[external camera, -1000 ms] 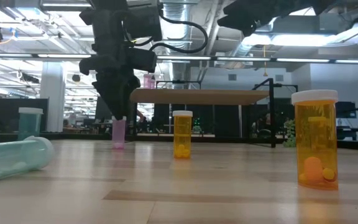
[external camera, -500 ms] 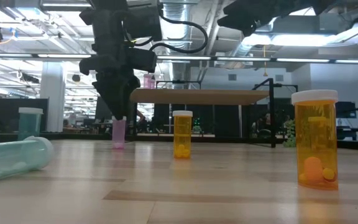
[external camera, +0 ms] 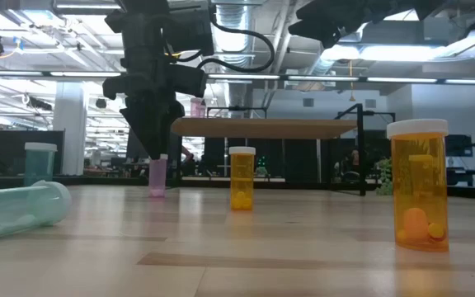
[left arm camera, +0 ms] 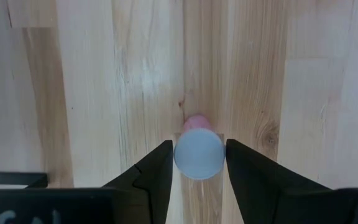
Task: Pick and place medicine bottles onto shelf by color
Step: Put the pink pill bottle on the shelf aligned with the other pink pill bottles
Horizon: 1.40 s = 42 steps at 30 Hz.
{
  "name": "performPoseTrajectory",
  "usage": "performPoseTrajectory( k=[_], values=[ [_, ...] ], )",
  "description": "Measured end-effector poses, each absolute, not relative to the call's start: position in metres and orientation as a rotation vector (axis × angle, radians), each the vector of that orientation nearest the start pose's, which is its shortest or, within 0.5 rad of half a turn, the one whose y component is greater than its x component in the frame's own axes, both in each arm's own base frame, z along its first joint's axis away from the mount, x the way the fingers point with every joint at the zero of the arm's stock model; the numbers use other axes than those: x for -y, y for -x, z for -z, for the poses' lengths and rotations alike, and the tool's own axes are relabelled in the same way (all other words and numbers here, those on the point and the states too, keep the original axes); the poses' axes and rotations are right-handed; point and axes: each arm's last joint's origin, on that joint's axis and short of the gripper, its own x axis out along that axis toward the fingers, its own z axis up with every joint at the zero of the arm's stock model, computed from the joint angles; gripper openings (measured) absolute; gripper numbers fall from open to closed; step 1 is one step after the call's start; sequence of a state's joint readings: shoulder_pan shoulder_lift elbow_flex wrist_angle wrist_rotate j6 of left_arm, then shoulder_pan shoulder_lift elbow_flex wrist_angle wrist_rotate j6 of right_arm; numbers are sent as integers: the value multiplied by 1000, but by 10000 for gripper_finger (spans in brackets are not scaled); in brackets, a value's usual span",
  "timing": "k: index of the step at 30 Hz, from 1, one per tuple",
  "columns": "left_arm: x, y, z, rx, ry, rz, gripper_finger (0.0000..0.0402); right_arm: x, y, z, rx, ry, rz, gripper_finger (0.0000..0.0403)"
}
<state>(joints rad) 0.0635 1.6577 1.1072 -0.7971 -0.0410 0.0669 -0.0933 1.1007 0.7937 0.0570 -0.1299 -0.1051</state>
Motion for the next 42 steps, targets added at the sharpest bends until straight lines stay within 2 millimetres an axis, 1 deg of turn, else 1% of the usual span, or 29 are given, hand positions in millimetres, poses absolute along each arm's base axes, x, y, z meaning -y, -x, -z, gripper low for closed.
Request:
performPoseTrajectory(
  k=[42],
  values=[
    [-21,-304,-195,-1349,-61,-70,135,19,-245,-298,-246,77,-50,240]
  ],
)
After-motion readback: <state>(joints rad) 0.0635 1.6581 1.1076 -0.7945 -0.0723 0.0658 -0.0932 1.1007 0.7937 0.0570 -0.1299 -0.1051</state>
